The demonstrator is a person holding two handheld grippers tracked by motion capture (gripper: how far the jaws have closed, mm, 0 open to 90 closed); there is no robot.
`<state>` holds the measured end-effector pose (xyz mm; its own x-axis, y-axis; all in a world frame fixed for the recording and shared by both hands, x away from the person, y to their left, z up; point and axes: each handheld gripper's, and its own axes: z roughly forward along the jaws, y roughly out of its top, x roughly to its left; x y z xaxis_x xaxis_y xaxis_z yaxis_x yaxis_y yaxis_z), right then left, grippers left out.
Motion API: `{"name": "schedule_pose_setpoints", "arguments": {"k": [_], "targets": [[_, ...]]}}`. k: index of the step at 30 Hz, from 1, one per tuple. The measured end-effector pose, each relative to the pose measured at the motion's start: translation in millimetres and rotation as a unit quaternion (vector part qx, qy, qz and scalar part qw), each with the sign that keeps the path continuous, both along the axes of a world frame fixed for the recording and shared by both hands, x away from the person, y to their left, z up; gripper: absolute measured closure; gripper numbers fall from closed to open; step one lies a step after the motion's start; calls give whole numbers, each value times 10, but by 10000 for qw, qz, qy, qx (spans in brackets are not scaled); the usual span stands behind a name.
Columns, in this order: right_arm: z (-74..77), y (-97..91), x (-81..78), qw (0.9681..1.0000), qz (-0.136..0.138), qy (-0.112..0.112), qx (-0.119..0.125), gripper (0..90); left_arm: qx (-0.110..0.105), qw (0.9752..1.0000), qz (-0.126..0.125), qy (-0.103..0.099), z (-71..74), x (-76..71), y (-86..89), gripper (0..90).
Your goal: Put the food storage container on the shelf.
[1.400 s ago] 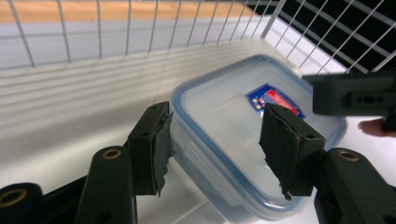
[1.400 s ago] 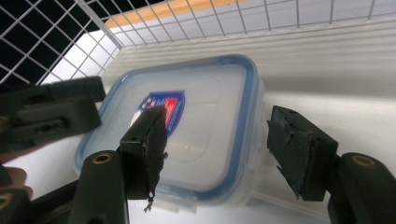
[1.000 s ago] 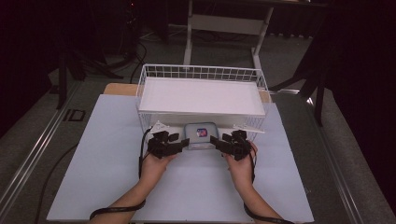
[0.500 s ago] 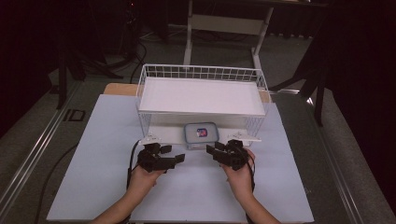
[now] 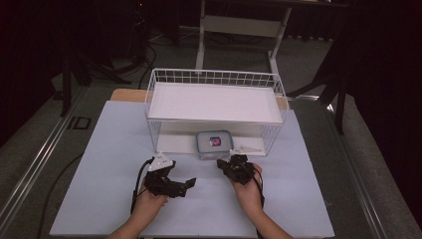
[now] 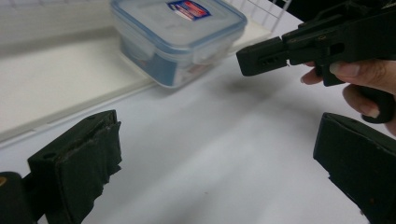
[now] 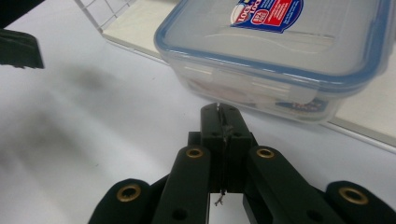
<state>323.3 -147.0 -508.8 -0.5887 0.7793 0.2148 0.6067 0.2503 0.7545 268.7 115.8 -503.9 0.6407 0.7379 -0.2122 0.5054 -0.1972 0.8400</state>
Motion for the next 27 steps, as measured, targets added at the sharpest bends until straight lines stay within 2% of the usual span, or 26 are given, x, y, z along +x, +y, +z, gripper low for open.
{"name": "schedule_pose_setpoints", "arguments": {"k": [2, 6, 11, 15, 21, 27], "targets": [[-20, 23, 35, 10000, -21, 14, -3, 896, 98, 9999, 40, -95, -1, -3, 12, 18], [-44, 59, 103, 9999, -85, 48, 39, 896, -65, 9996, 38, -278, 16, -8, 53, 18], [-61, 118, 180, 9999, -125, 45, 18, 896, -157, 9998, -41, -145, -31, 6, 67, 18], [-74, 164, 234, 9999, -140, 20, 6, 896, -63, 9996, 19, -280, -44, -3, 67, 18], [-102, 189, 302, 9997, -194, 118, 110, 895, -113, 9995, 13, -286, -51, -10, 80, 18], [-97, 252, 351, 9997, -217, -2, 81, 896, -178, 9992, 59, -346, -38, -12, 99, 18]]}}
